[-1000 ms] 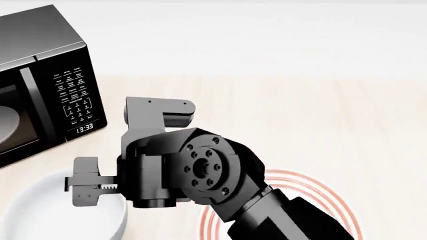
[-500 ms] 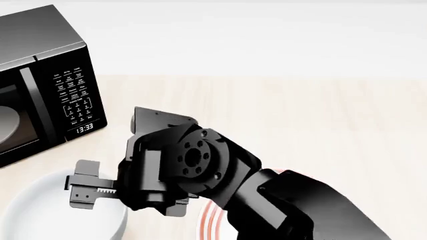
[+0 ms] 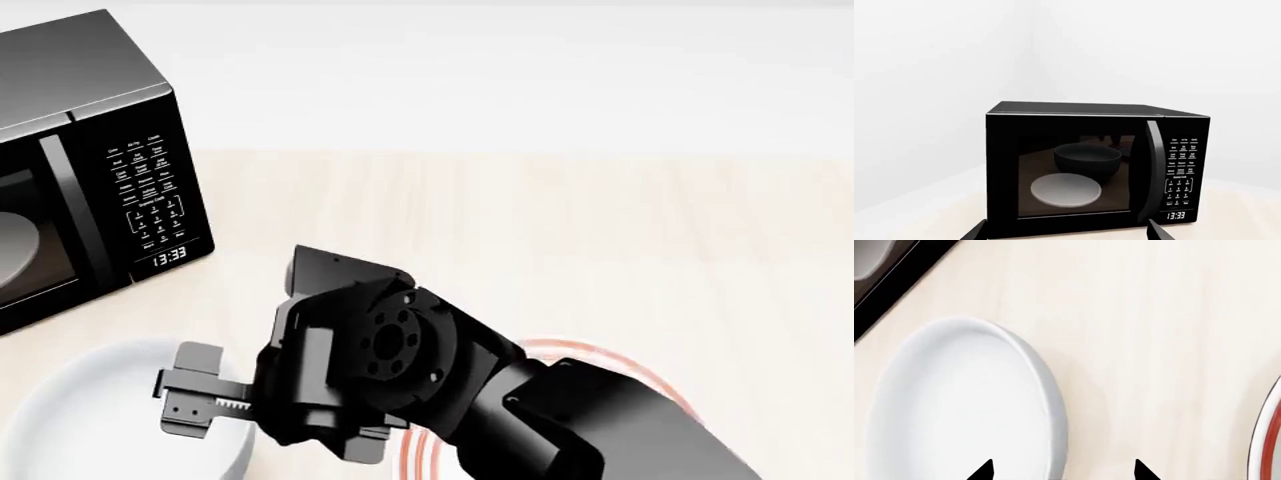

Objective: Put the white bowl to the right of the plate.

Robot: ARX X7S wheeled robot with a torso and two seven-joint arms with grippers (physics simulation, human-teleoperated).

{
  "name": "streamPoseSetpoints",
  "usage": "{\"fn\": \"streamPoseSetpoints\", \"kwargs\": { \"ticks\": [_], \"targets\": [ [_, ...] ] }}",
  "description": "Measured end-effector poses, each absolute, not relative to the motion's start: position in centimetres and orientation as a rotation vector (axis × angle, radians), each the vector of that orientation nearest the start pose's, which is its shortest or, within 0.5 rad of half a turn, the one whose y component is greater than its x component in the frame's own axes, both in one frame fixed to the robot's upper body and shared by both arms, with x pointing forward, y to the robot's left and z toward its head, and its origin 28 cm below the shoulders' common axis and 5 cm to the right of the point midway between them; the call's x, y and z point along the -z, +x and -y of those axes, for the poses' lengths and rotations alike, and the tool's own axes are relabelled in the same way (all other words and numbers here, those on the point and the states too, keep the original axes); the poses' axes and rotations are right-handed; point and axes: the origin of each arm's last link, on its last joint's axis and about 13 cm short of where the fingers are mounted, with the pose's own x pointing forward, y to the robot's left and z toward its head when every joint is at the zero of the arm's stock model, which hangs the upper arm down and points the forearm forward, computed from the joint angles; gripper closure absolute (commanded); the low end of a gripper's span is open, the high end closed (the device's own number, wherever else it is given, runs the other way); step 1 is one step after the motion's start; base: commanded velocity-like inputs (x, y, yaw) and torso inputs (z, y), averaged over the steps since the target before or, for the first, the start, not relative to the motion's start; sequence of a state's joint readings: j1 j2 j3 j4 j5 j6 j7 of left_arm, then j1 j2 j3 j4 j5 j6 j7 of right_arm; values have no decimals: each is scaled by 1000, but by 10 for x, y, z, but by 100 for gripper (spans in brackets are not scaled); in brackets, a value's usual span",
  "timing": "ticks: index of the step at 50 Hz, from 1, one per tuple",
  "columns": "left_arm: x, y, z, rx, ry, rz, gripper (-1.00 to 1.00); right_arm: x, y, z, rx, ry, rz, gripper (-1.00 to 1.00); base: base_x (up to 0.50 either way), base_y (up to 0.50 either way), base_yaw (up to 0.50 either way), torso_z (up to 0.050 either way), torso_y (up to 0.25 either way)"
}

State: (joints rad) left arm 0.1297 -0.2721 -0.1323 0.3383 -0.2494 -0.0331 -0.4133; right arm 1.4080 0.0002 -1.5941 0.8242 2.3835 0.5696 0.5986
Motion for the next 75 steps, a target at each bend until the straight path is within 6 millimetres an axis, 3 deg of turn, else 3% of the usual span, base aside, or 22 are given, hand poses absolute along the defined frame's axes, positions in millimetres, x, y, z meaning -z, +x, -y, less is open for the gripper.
{"fn": "streamPoseSetpoints", "kwargs": {
  "ticks": [73, 74, 75],
  "targets": [
    [-74, 180, -281, -454, -4, 216, -100, -164, 330, -51, -406, 260, -1096, -100, 0, 0, 0, 0, 0],
    [-74, 180, -281, -454, -4, 216, -100, -164, 330, -51, -406, 259, -1097, 100, 0, 0, 0, 0, 0],
    [-74, 180, -281, -454, -4, 217, -100, -164, 330, -51, -407, 257, -1096, 100, 0, 0, 0, 0, 0]
  ]
}}
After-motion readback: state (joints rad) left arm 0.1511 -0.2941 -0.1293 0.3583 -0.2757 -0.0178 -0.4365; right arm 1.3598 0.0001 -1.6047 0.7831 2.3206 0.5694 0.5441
